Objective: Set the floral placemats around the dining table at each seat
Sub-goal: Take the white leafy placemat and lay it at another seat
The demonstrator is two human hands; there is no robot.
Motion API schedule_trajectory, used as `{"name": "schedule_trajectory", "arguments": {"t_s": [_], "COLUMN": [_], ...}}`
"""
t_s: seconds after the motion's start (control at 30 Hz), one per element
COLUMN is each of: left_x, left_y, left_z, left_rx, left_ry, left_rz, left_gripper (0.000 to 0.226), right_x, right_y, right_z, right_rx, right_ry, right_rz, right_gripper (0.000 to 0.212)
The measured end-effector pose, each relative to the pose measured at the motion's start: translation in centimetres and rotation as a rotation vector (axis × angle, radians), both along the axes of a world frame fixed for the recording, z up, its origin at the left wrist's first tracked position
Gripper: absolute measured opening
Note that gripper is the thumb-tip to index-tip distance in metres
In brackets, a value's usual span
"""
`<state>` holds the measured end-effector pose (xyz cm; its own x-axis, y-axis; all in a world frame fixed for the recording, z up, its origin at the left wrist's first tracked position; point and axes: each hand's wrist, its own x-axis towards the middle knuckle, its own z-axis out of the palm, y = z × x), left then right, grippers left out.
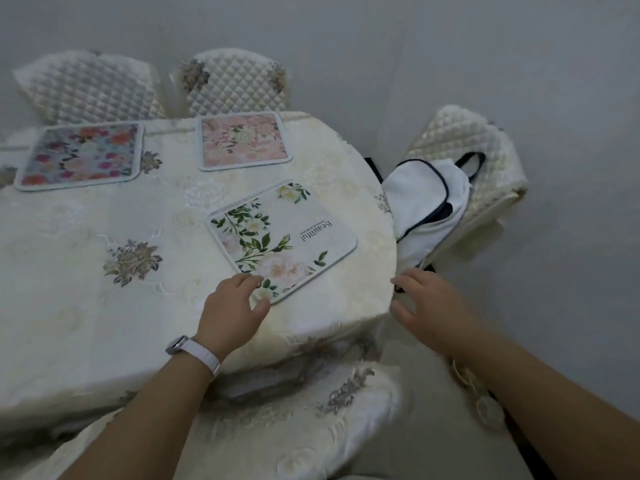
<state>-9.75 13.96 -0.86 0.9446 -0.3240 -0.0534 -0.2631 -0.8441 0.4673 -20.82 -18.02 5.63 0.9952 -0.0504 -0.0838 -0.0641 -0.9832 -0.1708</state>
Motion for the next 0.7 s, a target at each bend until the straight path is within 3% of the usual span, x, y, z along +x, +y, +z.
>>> {"name": "schedule_trajectory", "arguments": {"t_s": [0.5,0.7], "left_x": [3.7,5.5], "left_y": [1.5,-0.7], "left_z": [-3.5,-4.7], "left_rx": [-0.058,-0.166], "left_ry": [0.341,0.441], "left_rz": [0.265,0.405], "left_gripper": [0.047,0.048], "right_x": [11.2,16.1], "right_y": [1.9,-0.3], "right_z": [-4.6,-7.8], "right_rx": [0.060,0.202], "right_ry": [0.181,0.263], "right_rz": [0.153,0.117], "right_gripper": [0.045,0.046]}}
